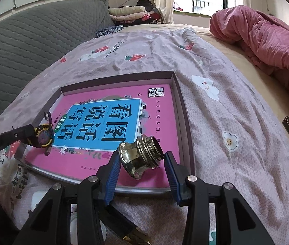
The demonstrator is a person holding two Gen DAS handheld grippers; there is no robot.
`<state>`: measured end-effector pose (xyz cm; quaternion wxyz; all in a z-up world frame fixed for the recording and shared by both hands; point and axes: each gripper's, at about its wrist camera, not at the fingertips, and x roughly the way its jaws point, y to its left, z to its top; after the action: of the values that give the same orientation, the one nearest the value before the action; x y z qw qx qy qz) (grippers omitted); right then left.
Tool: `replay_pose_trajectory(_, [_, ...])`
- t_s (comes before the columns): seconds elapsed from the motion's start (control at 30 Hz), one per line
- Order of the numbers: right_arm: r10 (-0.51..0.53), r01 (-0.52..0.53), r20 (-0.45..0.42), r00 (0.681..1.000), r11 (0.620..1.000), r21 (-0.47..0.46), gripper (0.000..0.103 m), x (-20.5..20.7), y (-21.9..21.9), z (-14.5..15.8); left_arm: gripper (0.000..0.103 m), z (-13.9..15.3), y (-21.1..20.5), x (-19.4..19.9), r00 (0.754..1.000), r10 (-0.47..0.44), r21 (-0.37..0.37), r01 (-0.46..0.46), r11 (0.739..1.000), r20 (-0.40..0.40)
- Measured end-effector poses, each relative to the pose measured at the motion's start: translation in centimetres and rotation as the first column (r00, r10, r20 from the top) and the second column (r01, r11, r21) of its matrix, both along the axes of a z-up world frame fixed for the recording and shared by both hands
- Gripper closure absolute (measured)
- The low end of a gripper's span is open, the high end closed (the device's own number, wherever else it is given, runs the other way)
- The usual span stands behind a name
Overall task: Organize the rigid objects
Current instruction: 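Carry the watch and gold cap over the tray with both grippers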
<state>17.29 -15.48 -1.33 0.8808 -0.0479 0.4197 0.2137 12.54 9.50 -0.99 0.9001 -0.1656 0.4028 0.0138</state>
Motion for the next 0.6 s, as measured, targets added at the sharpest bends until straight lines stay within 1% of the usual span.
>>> replay_pose_trajectory(0.07, [-0.001,0.001,0.002,1.0,1.0,-0.003,0.059,0.07,0.04,-0.01,0.097,0.04,0.03,0.0,1.0,0.002,0.002,-0.002,1.0,0.0])
replay_pose_trajectory(0.1, [-0.001,0.001,0.003,1.0,1.0,-0.005,0.059,0.1,0.06,-0.03,0.093,-0.02,0.05,0.03,1.0,0.003,0.003,-0.003,1.0,-0.002])
replay_pose_trajectory(0.2, [-0.001,0.001,0.002,1.0,1.0,-0.008,0.059,0.24,0.13,-0.09,0.092,-0.04,0.23,0.07,1.0,0.008,0.001,-0.008,1.0,-0.002])
replay_pose_trajectory(0.27, [-0.006,0.005,-0.003,1.0,0.999,-0.038,0.059,0.34,0.23,-0.37,0.091,-0.04,0.28,0.08,1.0,0.009,0.001,-0.009,1.0,-0.002])
replay_pose_trajectory(0.33, [-0.013,0.013,0.0,1.0,0.998,-0.06,0.059,0.42,0.18,-0.71,0.086,-0.07,0.35,0.08,1.0,0.012,0.004,-0.012,1.0,-0.003])
replay_pose_trajectory(0.47, [-0.016,0.016,-0.002,1.0,0.999,-0.049,0.059,0.48,-0.02,-0.69,0.084,-0.14,0.36,0.13,1.0,0.014,0.004,-0.014,1.0,-0.007])
replay_pose_trajectory(0.5, [-0.017,0.017,-0.002,1.0,0.999,-0.047,0.059,0.49,-0.05,-0.68,0.082,-0.15,0.35,0.15,1.0,0.014,0.005,-0.014,1.0,-0.009])
replay_pose_trajectory(0.57, [-0.017,0.017,-0.002,1.0,0.999,-0.046,0.059,0.49,-0.03,-0.63,0.08,-0.22,0.27,0.17,1.0,0.01,0.009,-0.01,1.0,-0.012])
replay_pose_trajectory(0.6, [-0.018,0.018,-0.002,1.0,0.999,-0.046,0.059,0.49,-0.06,-0.64,0.076,-0.24,0.2,0.2,1.0,0.008,0.012,-0.008,1.0,-0.015])
